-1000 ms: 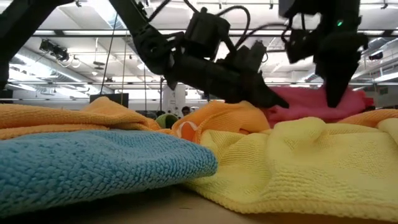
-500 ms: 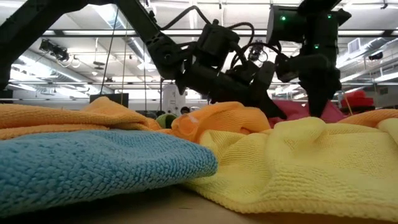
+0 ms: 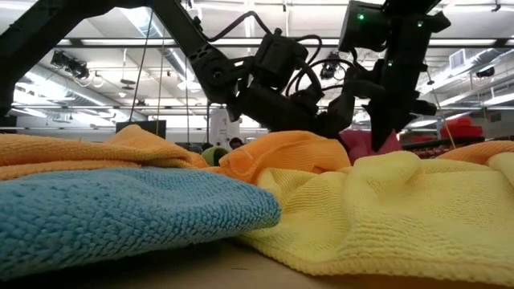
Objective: Fold microfiber towels
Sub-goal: Fold the pink microfiber cloth
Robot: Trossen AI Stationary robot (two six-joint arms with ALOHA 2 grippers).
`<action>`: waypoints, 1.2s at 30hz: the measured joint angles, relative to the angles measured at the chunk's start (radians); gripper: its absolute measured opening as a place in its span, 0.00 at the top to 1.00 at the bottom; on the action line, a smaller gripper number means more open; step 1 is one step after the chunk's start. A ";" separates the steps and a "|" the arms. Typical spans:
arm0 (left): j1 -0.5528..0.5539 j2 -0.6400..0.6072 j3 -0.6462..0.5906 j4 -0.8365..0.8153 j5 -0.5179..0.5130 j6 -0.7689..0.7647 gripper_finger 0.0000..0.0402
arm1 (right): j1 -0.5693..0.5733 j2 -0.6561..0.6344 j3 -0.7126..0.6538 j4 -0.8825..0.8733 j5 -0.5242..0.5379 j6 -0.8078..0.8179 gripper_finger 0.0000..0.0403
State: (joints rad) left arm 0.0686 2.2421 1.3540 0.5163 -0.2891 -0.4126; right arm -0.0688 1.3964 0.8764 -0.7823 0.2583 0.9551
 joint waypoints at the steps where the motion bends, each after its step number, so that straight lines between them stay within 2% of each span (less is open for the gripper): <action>1: -0.002 0.000 0.000 0.000 -0.006 0.000 0.91 | 0.001 0.000 0.000 0.013 0.001 0.003 0.94; 8: -0.022 0.000 0.000 0.015 -0.088 0.005 0.89 | -0.010 0.000 0.000 0.082 0.021 0.014 0.94; 14: -0.034 0.000 0.000 0.009 -0.091 0.008 0.91 | -0.010 0.000 0.000 0.067 0.089 0.043 0.94; 20: -0.036 0.000 0.000 0.013 -0.084 0.026 0.87 | 0.000 0.000 0.000 0.065 0.088 0.018 0.94; 24: -0.038 0.000 0.000 0.008 0.031 0.119 0.87 | 0.000 0.000 0.000 0.055 -0.003 -0.158 0.94; 29: -0.054 -0.001 0.000 0.005 0.291 0.268 0.90 | 0.052 0.000 0.000 0.005 -0.091 -0.391 0.94; 31: -0.065 -0.001 0.000 -0.011 0.320 0.332 0.90 | 0.085 0.000 0.000 -0.036 -0.094 -0.468 0.94; 36: -0.075 -0.002 0.000 -0.028 0.319 0.467 0.88 | 0.157 0.000 0.000 -0.147 -0.071 -0.585 0.94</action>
State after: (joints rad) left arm -0.0066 2.2406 1.3537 0.4885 0.0295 0.0542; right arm 0.0878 1.3960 0.8764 -0.9288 0.1869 0.3699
